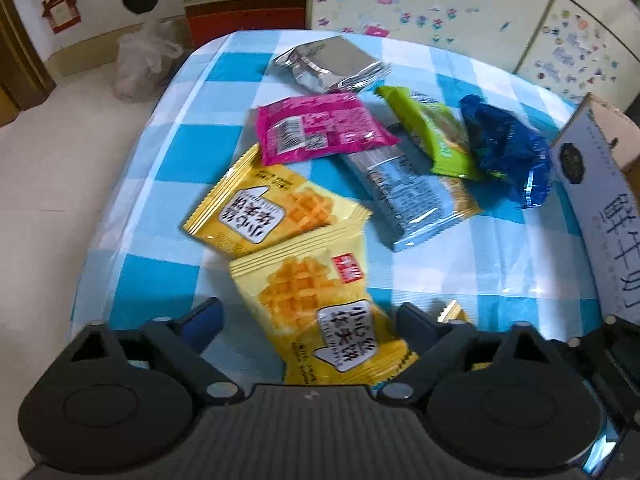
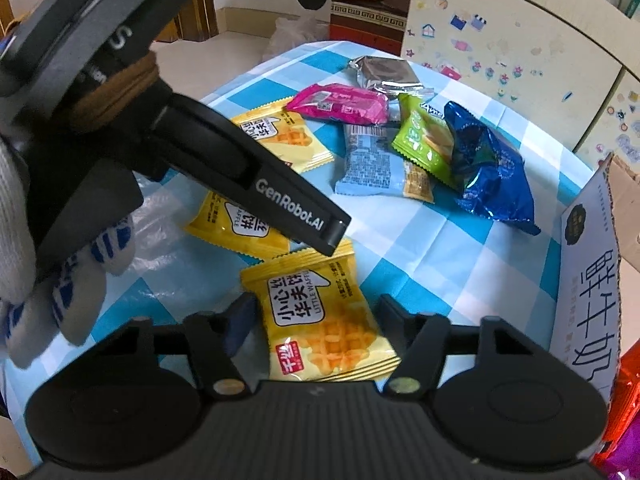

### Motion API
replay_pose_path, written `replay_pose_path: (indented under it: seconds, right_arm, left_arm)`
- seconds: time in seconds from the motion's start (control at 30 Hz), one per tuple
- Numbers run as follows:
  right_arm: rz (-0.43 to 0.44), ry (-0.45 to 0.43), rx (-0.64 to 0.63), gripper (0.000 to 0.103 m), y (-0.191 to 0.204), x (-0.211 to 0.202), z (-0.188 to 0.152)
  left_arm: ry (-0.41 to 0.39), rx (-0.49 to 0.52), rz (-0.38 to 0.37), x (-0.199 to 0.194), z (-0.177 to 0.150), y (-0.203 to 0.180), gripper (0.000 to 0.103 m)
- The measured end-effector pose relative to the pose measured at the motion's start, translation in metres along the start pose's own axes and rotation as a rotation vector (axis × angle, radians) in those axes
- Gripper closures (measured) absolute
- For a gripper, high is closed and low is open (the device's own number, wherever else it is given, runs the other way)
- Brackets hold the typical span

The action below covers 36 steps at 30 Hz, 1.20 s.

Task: Organize snacks
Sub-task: 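Grasp a yellow waffle packet with the left tool while the right tool grasps another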

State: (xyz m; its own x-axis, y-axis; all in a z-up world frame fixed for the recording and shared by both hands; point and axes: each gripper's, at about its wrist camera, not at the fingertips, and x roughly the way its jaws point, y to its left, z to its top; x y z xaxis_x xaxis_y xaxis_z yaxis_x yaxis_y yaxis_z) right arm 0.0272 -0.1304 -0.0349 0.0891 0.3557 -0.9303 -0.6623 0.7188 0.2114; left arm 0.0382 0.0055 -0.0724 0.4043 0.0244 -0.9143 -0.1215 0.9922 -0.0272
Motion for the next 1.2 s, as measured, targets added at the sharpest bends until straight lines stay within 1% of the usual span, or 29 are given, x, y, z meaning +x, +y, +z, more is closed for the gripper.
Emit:
replay_pose_path:
  seconds: [0.03, 0.1, 0.17, 0.3, 0.57, 0.77, 0.97, 1.2]
  right_arm:
    - [-0.002, -0.001, 0.002, 0.040, 0.000, 0.000, 0.000]
    - [-0.005, -0.002, 0.009, 0.043, -0.001, -0.002, -0.001]
    - [-0.005, -0.003, 0.019, 0.045, -0.002, -0.003, 0.000]
    - [-0.011, -0.012, 0.031, 0.046, -0.003, -0.007, 0.000]
    - [-0.024, -0.059, 0.070, 0.046, -0.011, -0.026, 0.006]
    - [-0.044, -0.083, 0.084, 0.046, -0.016, -0.037, 0.009]
    - [-0.055, -0.123, 0.114, 0.046, -0.024, -0.057, 0.011]
    - [-0.082, -0.191, 0.155, 0.046, -0.038, -0.087, 0.011]
  left_arm:
    - [-0.007, 0.007, -0.002, -0.002, 0.000, -0.001, 0.018]
    - [-0.016, 0.004, -0.004, -0.005, 0.000, -0.001, 0.028]
    - [-0.017, -0.015, -0.019, -0.007, 0.002, 0.002, 0.035]
    - [-0.010, -0.037, -0.035, -0.012, 0.002, 0.004, 0.041]
    - [-0.056, -0.056, -0.037, -0.030, 0.005, 0.006, 0.042]
    - [-0.066, -0.099, -0.051, -0.041, 0.007, 0.012, 0.042]
    - [-0.114, -0.102, -0.037, -0.057, 0.012, 0.011, 0.042]
    - [-0.166, -0.072, -0.033, -0.075, 0.014, 0.001, 0.043]
